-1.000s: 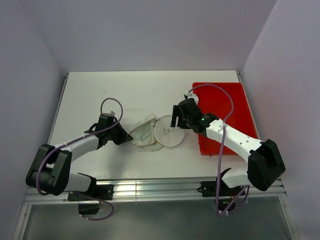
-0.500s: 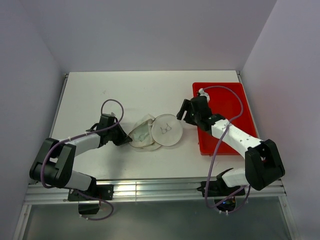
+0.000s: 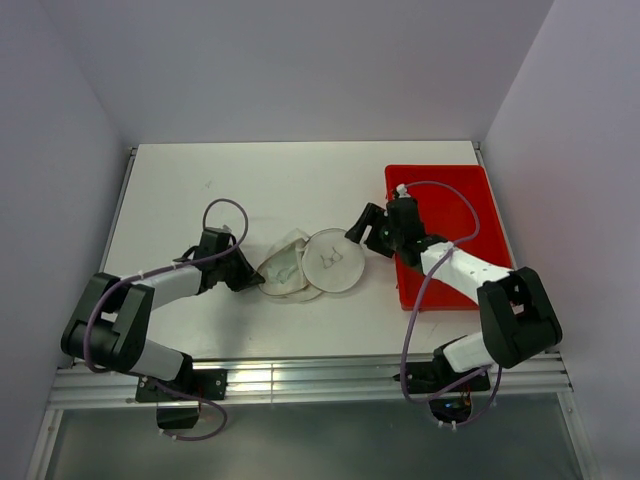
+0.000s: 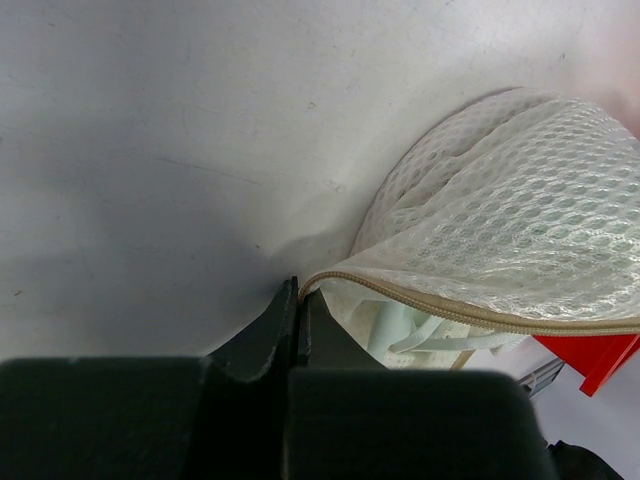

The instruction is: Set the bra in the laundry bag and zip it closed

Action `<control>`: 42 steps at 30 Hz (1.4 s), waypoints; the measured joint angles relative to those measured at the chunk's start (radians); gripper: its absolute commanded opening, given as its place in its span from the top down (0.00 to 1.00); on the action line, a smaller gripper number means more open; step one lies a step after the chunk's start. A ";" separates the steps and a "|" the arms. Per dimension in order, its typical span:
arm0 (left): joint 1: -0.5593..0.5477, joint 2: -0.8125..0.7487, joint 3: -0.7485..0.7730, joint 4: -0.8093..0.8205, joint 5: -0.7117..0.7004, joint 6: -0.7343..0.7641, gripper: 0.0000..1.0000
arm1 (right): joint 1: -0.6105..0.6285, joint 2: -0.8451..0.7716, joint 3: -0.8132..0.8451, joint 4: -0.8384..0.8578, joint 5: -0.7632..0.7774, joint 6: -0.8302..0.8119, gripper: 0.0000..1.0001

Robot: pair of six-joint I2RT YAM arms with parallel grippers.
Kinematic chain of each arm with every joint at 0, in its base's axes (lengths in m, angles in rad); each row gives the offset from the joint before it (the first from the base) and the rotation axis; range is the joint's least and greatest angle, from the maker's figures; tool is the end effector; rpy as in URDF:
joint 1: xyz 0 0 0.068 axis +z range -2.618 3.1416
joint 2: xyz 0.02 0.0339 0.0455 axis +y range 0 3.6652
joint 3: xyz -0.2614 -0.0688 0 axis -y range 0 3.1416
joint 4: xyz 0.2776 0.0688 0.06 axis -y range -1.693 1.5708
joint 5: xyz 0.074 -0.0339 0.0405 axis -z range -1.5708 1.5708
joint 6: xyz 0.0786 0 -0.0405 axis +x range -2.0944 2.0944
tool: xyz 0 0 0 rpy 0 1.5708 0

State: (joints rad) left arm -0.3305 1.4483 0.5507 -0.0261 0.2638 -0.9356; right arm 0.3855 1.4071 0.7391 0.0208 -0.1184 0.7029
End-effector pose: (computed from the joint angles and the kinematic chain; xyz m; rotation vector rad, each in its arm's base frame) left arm 0.2756 -0.1162 0.0737 -0.6784 2.5700 -0.8108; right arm 0.3243 0.1416 0.1549 0.2980 2.2932 0.7128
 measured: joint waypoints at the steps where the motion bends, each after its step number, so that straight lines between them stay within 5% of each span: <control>1: 0.000 0.002 0.000 0.000 0.000 0.000 1.00 | -0.011 0.005 -0.011 0.014 -0.015 0.011 0.20; 12: 0.000 0.009 0.003 0.020 0.001 0.007 1.00 | -0.048 0.029 -0.138 0.212 -0.243 0.168 0.33; 20: -0.004 -0.012 0.005 0.007 -0.002 0.010 1.00 | -0.047 -0.234 -0.201 0.165 -0.280 0.207 0.33; 25: -0.056 -0.057 0.027 -0.026 -0.024 0.010 1.00 | -0.016 -0.365 -0.146 0.075 -0.256 0.206 0.33; 33: -0.165 -0.088 0.086 -0.050 -0.053 0.007 1.00 | 0.101 -0.262 -0.019 -0.008 -0.172 0.188 0.33; 42: 0.032 0.006 0.036 -0.018 -0.023 0.021 1.00 | 0.068 -0.190 0.037 -0.143 0.060 0.086 0.32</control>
State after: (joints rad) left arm -0.2981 1.4544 0.5865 -0.0441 0.2405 -0.9142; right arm 0.4530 1.2167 0.7761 -0.1219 -0.0589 0.7891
